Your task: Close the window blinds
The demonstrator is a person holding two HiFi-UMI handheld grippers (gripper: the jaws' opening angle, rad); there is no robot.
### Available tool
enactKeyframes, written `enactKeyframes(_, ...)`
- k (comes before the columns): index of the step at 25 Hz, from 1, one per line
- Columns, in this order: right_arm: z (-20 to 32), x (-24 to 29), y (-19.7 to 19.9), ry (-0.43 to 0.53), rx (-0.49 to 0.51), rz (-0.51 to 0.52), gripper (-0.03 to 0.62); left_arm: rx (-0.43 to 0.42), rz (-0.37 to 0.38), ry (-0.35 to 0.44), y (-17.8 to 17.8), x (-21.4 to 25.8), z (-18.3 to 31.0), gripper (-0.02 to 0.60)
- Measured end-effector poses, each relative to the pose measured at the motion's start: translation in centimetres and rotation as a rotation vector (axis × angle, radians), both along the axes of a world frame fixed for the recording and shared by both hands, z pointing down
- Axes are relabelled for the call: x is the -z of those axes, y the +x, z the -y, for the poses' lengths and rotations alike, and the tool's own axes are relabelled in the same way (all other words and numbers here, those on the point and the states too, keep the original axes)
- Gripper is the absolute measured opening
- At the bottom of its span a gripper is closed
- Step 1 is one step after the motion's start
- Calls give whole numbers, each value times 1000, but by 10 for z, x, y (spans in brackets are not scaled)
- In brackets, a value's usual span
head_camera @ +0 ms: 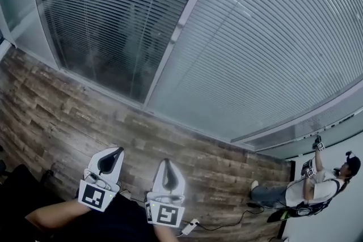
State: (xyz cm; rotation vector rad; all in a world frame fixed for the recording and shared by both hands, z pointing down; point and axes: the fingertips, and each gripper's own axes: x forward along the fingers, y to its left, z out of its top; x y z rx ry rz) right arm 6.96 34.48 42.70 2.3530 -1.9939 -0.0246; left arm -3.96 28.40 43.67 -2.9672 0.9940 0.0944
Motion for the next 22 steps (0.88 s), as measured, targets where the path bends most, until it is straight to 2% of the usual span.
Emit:
enactKeyframes(4,29,5,0,3,40,-24,2,16,-15,-64,8,-2,31,2)
enactKeyframes(8,65,8,2,13,82,-19,2,36,-13,-79,11,3,70,0)
enactKeyframes(15,135,13,29,-34,11,9,2,-21,-68,-126,25,20,140,2)
enactKeyframes(19,176,13,43,-60,-2,17,3,-17,-63,-113,24,29,193,0)
enactKeyframes(22,196,6,46,-68,-6,26,3,-31,-77,-110,22,29,212,2)
